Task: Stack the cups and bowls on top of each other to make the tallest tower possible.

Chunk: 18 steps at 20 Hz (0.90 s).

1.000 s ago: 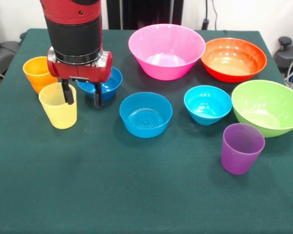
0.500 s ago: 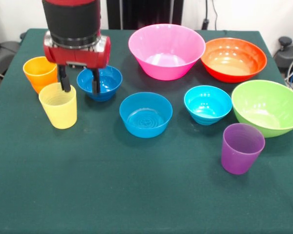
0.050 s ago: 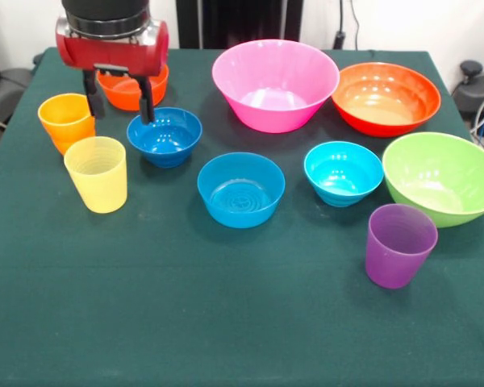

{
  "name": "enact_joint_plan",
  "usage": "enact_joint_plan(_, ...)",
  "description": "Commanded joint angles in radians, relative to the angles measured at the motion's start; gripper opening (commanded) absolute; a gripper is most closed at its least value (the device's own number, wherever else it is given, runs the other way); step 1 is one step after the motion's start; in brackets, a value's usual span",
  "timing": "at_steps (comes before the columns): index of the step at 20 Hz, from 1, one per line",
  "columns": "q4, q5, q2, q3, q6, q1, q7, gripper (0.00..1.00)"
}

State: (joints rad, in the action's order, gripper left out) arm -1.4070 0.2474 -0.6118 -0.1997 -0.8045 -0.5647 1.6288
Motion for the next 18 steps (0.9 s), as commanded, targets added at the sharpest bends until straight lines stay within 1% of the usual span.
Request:
enact_joint_plan(1, -0.163, 0.107, 0.032, -0.094, 0.095, -0.029, -0.171, 1.0)
enact_joint_plan(7, -0.131, 0.128, 0.078, -0.102, 0.127, -0.022, -0.145, 1.0)
enact_joint_plan(8, -0.103, 0.125, 0.09, -0.105, 0.111, -0.012, -0.14, 1.0)
enact_joint_plan(9, -0.097, 0.127, 0.093, -0.106, 0.109, -0.009, -0.134, 1.0)
enact_joint_plan(13, -0.047, 0.121, 0.088, -0.106, 0.054, 0.015, -0.121, 1.0)
enact_joint_plan(18, -0.025, 0.113, 0.078, -0.107, 0.015, 0.026, -0.123, 1.0)
